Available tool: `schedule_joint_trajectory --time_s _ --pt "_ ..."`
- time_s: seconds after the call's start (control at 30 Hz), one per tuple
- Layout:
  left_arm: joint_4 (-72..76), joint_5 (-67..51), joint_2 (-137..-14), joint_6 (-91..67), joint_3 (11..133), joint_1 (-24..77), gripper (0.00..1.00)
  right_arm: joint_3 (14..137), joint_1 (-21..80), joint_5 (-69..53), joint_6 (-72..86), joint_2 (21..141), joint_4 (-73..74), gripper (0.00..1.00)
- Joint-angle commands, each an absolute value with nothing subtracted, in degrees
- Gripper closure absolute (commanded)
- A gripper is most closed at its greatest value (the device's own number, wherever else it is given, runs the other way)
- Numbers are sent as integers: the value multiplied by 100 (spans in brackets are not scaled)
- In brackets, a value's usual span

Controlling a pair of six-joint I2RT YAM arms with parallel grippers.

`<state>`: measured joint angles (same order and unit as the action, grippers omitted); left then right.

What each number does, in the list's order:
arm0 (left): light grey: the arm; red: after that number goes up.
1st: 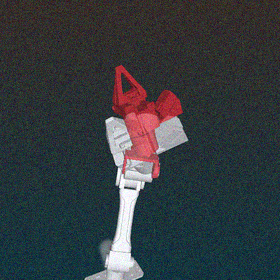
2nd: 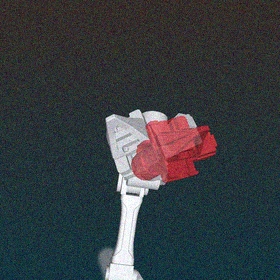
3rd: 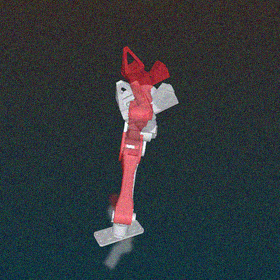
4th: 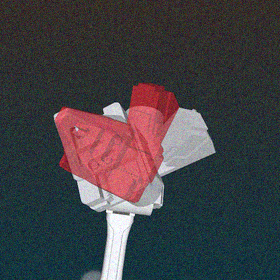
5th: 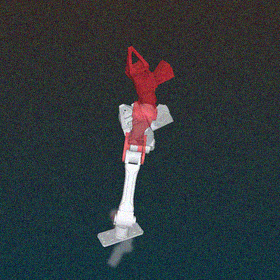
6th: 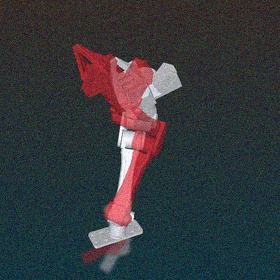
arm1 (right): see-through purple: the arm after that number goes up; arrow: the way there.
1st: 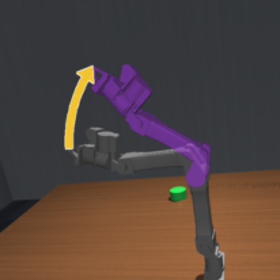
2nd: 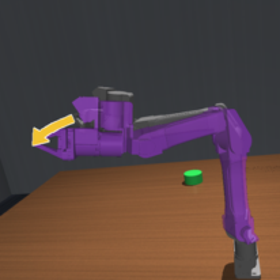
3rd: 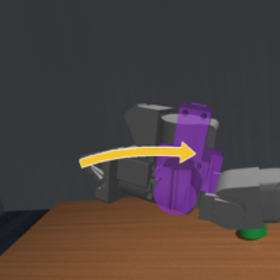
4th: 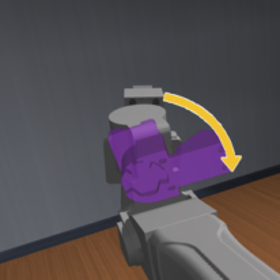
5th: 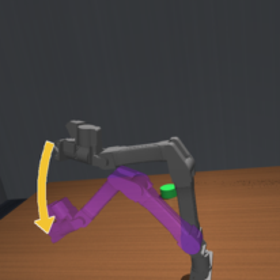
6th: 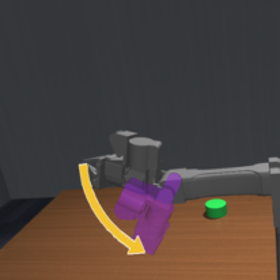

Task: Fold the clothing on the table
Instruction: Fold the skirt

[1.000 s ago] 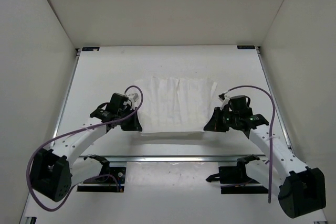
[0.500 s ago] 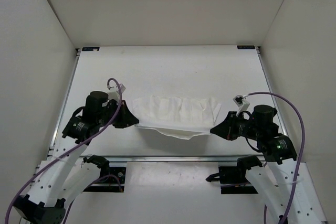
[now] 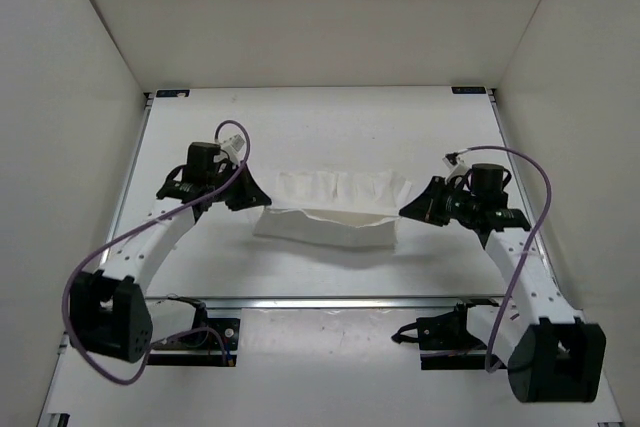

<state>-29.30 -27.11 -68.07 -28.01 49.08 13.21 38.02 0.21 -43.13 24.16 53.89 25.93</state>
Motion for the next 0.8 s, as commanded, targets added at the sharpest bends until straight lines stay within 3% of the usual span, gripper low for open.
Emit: schedule_joint_trajectory --time_s 0.0,0.1,0.33,0.37,0.4,0.47,0.57,0.6,0.63,0.77 --pt "-1952 -2284 -7292 -2909 5088 985 100 4024 -62 -3929 2479 6087 1301 100" --pt "-1767 -2469 -7829 -3014 5343 958 95 4508 -26 -3833 2399 6800 1143 100" --pt "-1371 -2645 -8507 -3234 5686 1002 94 5245 210 -4141 1821 7900 632 100" --pt "-1328 -2637 -8517 -3226 5660 1011 95 5378 402 -4079 1463 8075 763 97" --pt "-1345 -2611 -8569 -3243 5625 1037 95 5449 552 -3834 1181 8208 843 85" --pt "-1240 -2593 -8604 -3269 5503 1020 95 5441 589 -3805 1186 8393 687 70" --pt "-1029 -2654 -8526 -3322 5362 932 93 5195 562 -4350 1520 8630 -155 68" --pt "-889 -2654 -8508 -3401 5248 906 87 5142 676 -4316 1407 8648 -297 68" --pt "-801 -2724 -8464 -3488 5177 818 75 5194 738 -4211 1241 8709 -290 69" --pt "-53 -3102 -8236 -3849 4712 589 56 5291 888 -4191 1011 9113 -290 70"
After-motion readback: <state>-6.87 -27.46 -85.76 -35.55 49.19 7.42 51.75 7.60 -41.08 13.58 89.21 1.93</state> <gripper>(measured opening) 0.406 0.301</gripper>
